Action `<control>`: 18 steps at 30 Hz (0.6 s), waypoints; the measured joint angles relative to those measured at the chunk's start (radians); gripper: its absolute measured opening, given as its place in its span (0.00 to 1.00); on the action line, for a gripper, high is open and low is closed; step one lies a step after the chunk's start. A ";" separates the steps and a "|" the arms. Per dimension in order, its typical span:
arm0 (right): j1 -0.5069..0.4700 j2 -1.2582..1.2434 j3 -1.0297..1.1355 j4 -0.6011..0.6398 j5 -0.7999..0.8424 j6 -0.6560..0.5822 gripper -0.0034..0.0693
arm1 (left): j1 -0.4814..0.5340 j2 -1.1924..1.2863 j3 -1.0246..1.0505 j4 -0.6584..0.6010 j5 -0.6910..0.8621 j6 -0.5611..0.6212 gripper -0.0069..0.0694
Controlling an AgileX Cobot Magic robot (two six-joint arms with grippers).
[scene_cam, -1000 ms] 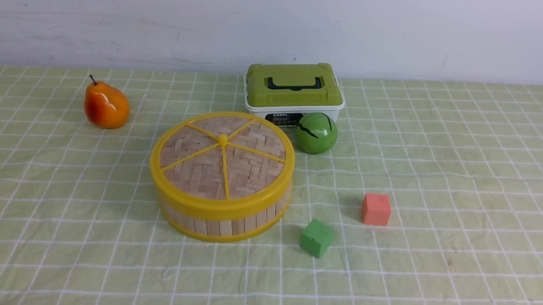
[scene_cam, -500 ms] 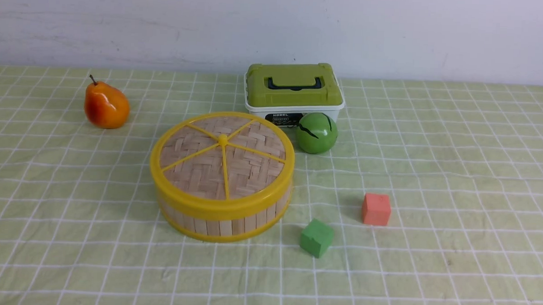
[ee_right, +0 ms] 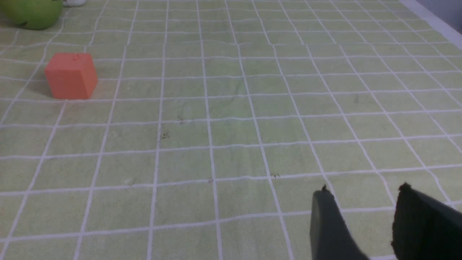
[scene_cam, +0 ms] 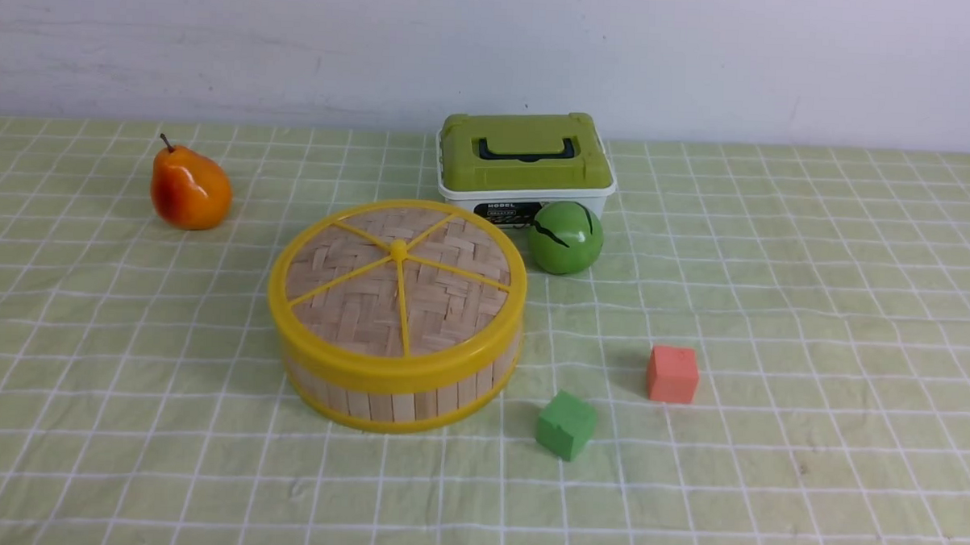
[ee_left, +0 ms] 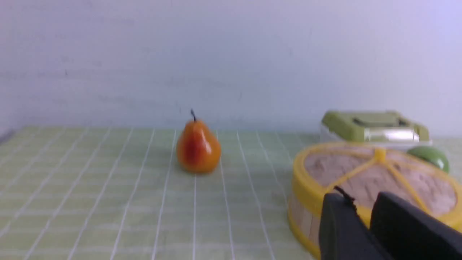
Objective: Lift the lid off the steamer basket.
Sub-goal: Use the left arm to lift the lid of the steamer
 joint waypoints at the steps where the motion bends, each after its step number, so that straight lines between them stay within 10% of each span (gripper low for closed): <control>1: 0.000 0.000 0.000 0.000 0.000 0.000 0.38 | 0.000 0.000 0.000 0.001 -0.035 0.000 0.27; 7: 0.000 0.000 0.000 0.000 0.000 0.000 0.38 | 0.000 0.000 0.000 0.003 -0.183 -0.038 0.27; 18: 0.000 0.000 0.000 0.000 0.000 0.000 0.38 | 0.000 0.000 -0.016 -0.024 -0.370 -0.488 0.26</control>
